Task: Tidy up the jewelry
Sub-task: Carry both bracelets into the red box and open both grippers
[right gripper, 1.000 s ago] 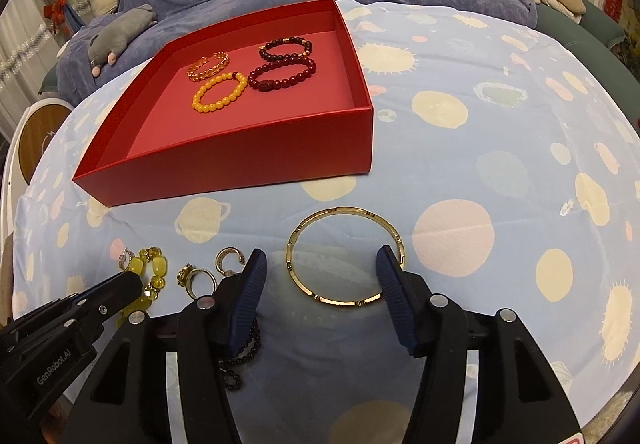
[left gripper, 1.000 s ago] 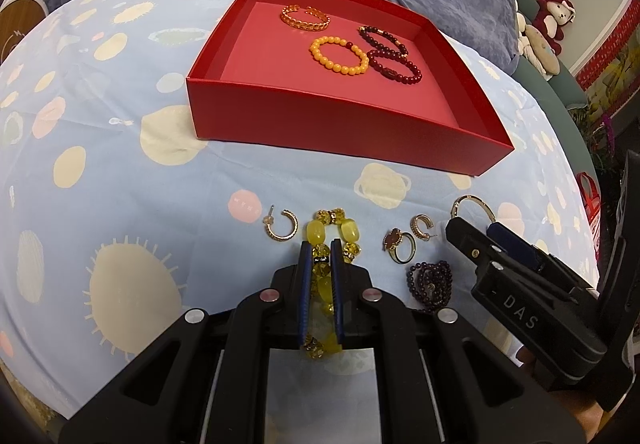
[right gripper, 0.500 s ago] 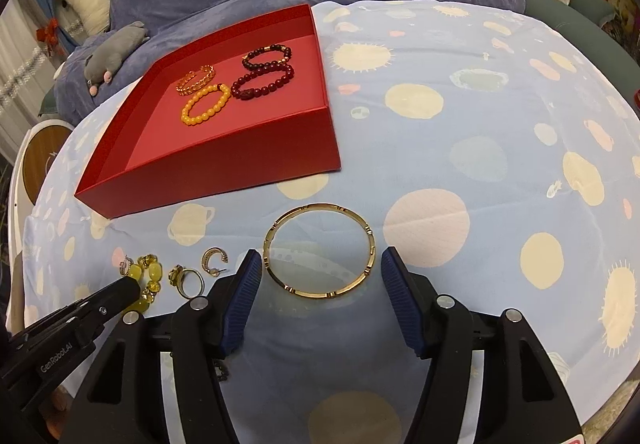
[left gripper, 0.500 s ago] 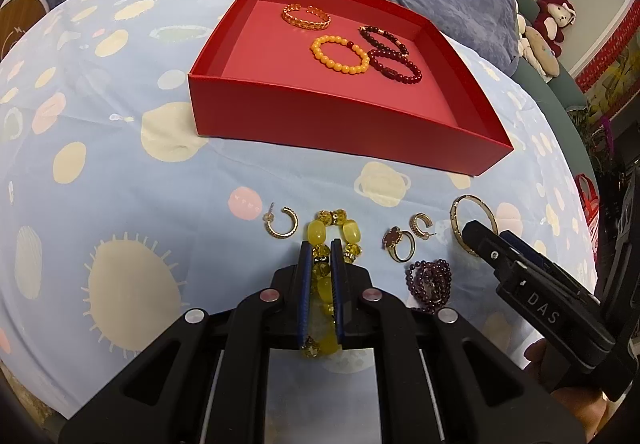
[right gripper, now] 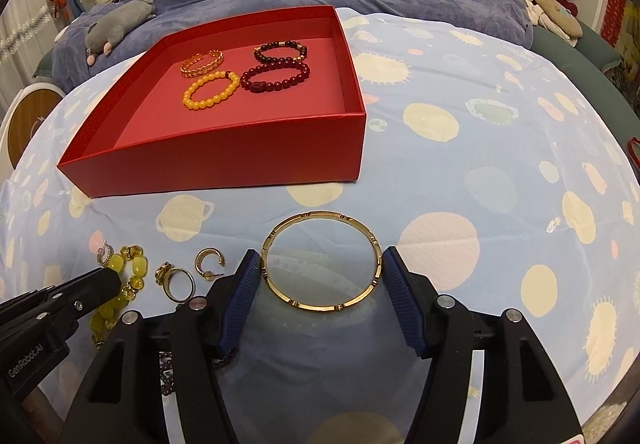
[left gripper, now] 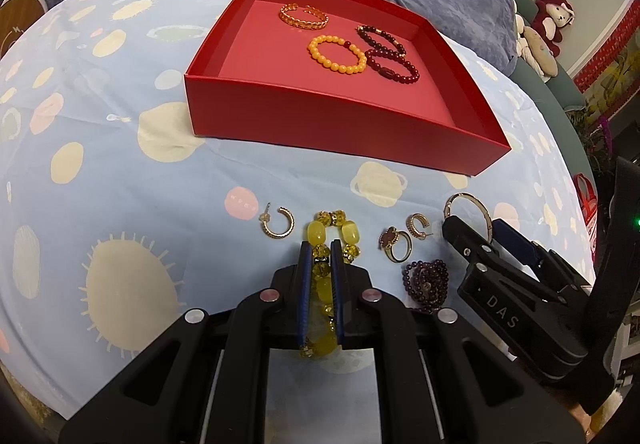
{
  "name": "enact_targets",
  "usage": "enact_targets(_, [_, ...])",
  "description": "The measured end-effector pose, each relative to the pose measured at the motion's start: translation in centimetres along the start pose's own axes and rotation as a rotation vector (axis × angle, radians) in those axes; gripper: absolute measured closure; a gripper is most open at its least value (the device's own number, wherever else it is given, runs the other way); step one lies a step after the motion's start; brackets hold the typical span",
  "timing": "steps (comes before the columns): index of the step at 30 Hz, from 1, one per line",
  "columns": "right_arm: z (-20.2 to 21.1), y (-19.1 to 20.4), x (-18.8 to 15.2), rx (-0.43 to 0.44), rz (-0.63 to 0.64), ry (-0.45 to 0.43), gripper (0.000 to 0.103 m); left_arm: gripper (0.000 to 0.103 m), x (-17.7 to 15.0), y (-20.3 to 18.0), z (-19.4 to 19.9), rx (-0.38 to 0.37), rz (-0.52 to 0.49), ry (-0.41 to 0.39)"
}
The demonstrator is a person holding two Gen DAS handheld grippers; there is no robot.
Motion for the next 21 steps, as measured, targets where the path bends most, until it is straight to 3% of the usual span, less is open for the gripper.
enact_targets(13, [5.2, -0.1, 0.7, 0.073, -0.006, -0.062, 0.043, 0.094, 0.6, -2.1, 4.4, -0.075, -0.043, -0.045])
enact_targets(21, [8.6, -0.1, 3.2, 0.113, 0.011, -0.114, 0.043, 0.094, 4.0, -5.4, 10.3, -0.131, -0.139, -0.120])
Point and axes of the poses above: each gripper's, at about its wrist camera, not at the fingertips, and z roughly against the way its jaws point, y to its left, x to its top, the point moved 7 cm from there along -z, roughly the way its jaws point, and after that the axes turned 14 degrees about y, right-handed, at the moved point
